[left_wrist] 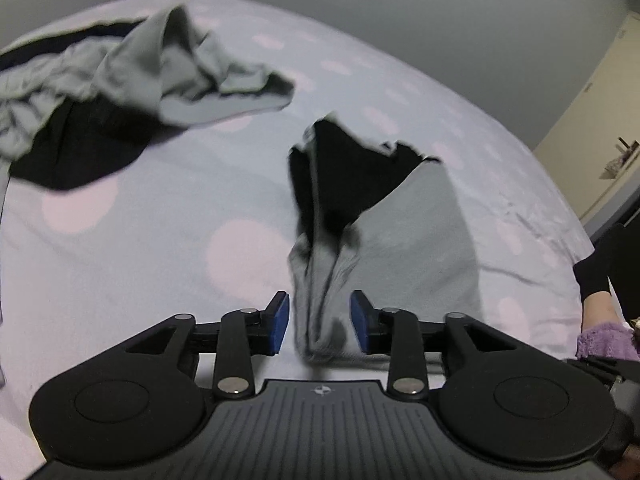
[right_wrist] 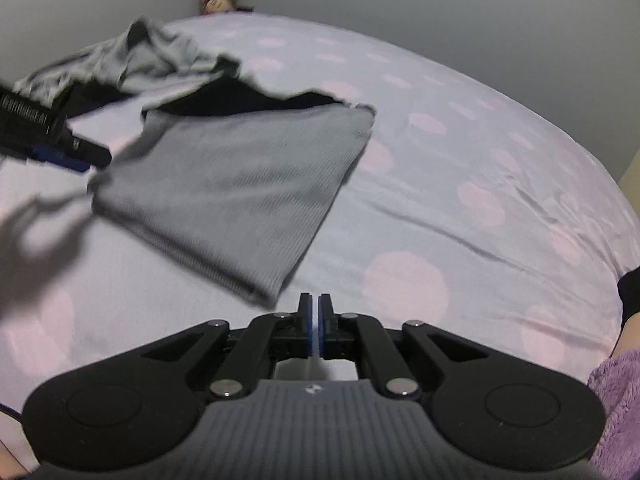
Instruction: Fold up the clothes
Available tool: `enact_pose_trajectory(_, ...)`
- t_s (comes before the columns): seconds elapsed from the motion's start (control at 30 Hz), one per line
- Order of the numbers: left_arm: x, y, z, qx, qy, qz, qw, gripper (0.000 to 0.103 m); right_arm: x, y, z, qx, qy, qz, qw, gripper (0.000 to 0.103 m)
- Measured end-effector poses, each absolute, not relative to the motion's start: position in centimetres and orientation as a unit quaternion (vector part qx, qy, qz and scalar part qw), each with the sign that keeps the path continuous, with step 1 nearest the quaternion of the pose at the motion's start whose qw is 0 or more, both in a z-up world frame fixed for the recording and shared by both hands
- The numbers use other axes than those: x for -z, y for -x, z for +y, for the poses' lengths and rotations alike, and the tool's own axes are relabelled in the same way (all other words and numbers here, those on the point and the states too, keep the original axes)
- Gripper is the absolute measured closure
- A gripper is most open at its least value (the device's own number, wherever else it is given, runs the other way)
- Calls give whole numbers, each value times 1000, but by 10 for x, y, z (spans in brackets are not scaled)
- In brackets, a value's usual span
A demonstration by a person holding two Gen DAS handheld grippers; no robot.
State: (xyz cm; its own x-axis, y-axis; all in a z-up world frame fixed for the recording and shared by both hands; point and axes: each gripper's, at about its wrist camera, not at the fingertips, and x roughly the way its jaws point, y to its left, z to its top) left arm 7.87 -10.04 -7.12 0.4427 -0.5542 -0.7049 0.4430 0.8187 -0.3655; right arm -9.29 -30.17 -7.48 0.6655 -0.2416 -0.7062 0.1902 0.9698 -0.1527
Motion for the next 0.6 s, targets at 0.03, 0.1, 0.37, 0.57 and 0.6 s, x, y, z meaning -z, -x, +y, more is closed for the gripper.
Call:
enact_pose_trajectory(0.03, 68, -80, -103, 298, 63, 431, 849, 56, 71, 91, -305, 119, 23, 385, 915, 96)
enact_pose_trajectory(0.1, 63, -87, -109, 301, 66, 421, 853, 55, 63, 86, -312, 117, 4, 373, 920, 81)
enact_pose_trajectory(0.37, 53, -134, -136, 289, 52, 411, 863, 45, 37, 55, -347, 102, -60, 324, 939, 48)
enact_pose_trajectory(0.57, 74, -179, -147, 277, 83, 440, 850, 44, 40, 19, -376, 90, -115, 317, 937, 44)
enact_pose_trajectory(0.6, 79, -186, -148, 277, 87, 446, 847, 44, 42, 12, -380, 89, -121, 316, 937, 42)
